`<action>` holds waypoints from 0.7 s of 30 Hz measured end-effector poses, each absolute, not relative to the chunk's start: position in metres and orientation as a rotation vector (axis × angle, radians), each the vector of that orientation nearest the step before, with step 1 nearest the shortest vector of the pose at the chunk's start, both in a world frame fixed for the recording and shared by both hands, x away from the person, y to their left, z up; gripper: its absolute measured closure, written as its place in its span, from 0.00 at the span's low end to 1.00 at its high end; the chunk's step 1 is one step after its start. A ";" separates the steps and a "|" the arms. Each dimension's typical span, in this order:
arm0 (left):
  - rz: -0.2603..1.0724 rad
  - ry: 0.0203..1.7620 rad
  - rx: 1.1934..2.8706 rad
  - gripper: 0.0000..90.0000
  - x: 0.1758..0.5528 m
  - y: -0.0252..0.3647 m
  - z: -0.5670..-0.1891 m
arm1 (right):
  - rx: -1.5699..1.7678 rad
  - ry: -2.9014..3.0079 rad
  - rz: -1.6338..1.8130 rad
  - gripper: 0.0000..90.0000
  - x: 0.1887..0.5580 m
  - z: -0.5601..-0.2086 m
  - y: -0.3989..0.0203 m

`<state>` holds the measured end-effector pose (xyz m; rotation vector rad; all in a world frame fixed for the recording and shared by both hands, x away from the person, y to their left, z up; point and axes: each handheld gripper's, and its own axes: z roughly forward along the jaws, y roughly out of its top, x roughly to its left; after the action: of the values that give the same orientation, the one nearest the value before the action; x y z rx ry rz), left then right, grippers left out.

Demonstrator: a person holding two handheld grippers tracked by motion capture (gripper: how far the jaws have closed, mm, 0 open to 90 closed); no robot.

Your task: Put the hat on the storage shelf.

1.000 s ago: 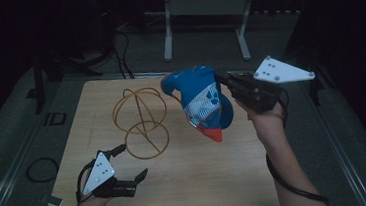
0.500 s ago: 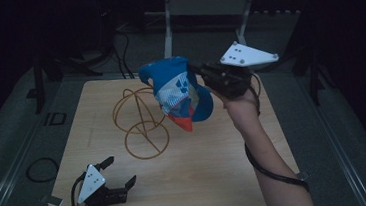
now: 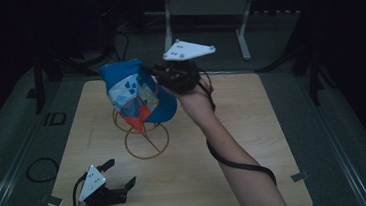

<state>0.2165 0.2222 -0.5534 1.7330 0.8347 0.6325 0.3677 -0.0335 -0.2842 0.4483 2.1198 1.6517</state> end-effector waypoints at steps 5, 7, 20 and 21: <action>0.641 0.839 1.724 0.07 0.216 0.226 -0.554 | 0.409 2.190 1.624 1.00 0.370 -0.293 -0.004; 0.641 0.842 1.718 0.07 0.216 0.227 -0.554 | 0.401 2.213 1.601 1.00 0.371 -0.298 0.002; 0.617 0.849 1.722 0.07 0.216 0.228 -0.555 | 0.413 2.294 1.535 1.00 0.378 -0.325 0.015; 0.615 0.848 1.725 0.07 0.216 0.228 -0.556 | 0.424 2.298 1.535 1.00 0.378 -0.327 0.013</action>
<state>0.2163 0.2278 -0.5556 1.7249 0.8475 0.6151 0.3781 0.0127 -0.3273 0.4240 2.2978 1.5352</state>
